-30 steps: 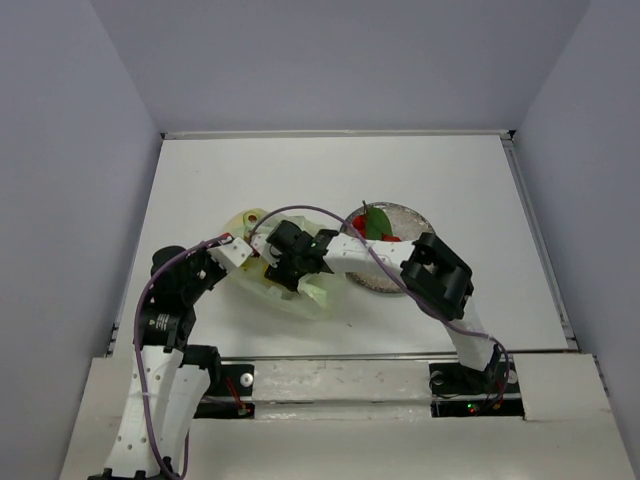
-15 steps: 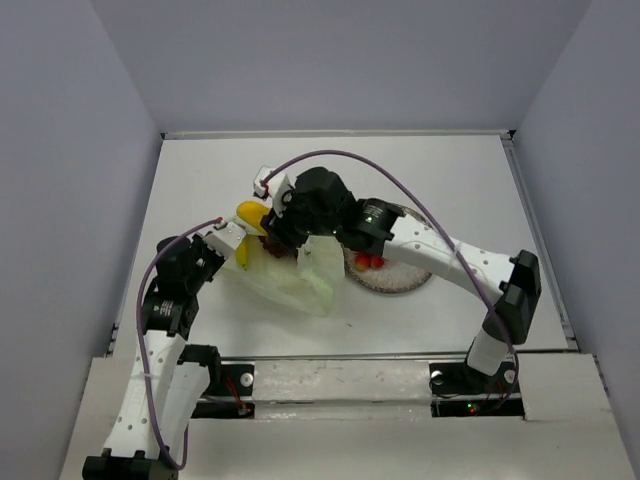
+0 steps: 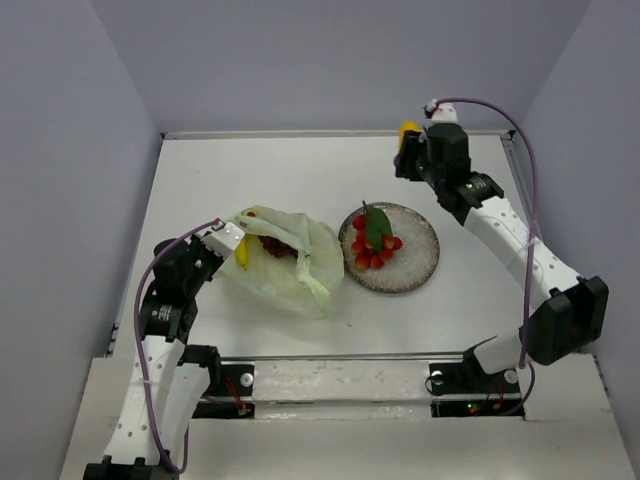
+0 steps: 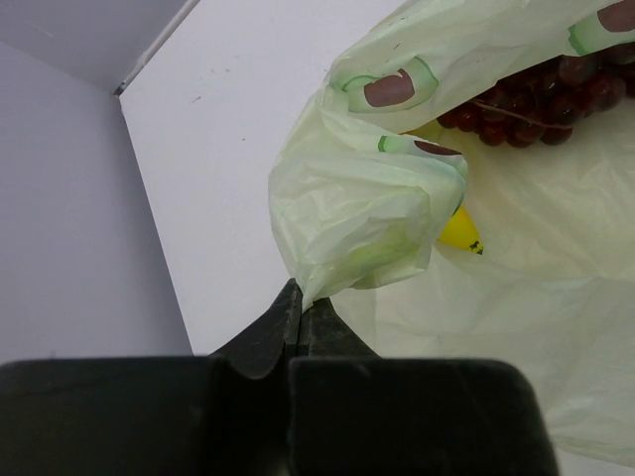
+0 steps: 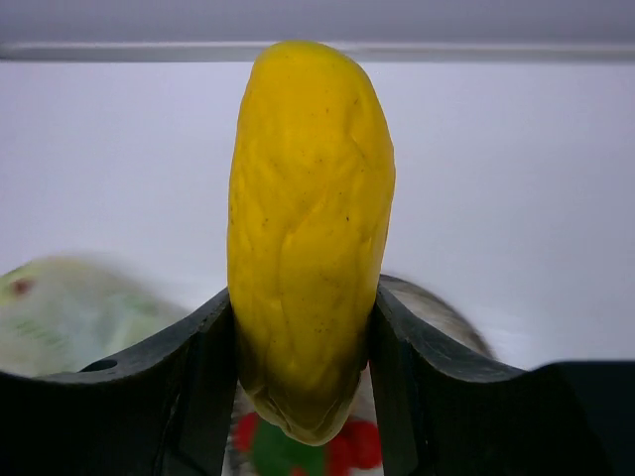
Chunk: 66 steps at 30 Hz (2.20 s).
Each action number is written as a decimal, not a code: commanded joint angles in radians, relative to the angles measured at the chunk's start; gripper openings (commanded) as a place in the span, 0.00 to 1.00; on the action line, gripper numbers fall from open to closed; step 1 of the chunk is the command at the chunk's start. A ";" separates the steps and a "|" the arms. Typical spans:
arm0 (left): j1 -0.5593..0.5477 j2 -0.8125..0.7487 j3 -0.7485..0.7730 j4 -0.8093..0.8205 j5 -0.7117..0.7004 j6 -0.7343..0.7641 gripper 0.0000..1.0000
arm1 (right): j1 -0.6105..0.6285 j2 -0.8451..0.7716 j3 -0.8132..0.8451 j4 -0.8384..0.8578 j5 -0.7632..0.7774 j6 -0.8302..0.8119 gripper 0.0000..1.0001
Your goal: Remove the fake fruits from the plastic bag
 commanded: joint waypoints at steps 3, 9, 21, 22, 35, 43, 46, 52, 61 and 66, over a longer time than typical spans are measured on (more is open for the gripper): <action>0.004 -0.027 0.020 0.031 0.035 -0.006 0.00 | -0.174 -0.019 -0.274 -0.123 0.066 0.124 0.12; 0.004 -0.029 0.022 0.026 0.054 0.008 0.00 | -0.194 0.019 -0.458 -0.042 0.043 0.148 0.12; 0.004 -0.032 0.028 0.022 0.059 0.006 0.00 | -0.195 0.090 -0.409 -0.075 0.028 0.047 0.72; 0.004 -0.030 0.028 0.023 0.059 0.008 0.00 | -0.195 0.087 -0.396 -0.095 0.024 0.038 0.76; 0.007 -0.033 0.028 0.011 0.097 0.037 0.00 | 0.222 -0.019 0.242 -0.296 -0.021 -0.188 0.96; 0.007 -0.024 0.031 0.016 0.095 0.012 0.00 | 0.456 0.212 0.275 -0.160 -0.528 -0.113 0.70; 0.006 -0.024 0.033 0.019 0.095 0.005 0.00 | 0.479 0.330 0.319 -0.158 -0.549 -0.074 0.52; 0.006 -0.027 0.030 0.022 0.097 -0.011 0.00 | 0.479 0.459 0.296 -0.111 -0.398 -0.047 0.39; 0.006 -0.003 0.040 0.043 0.100 -0.057 0.00 | 0.479 0.623 0.365 -0.106 0.090 -0.014 0.40; 0.006 0.023 0.050 0.054 0.128 -0.073 0.00 | 0.479 0.740 0.437 -0.108 0.219 -0.051 0.45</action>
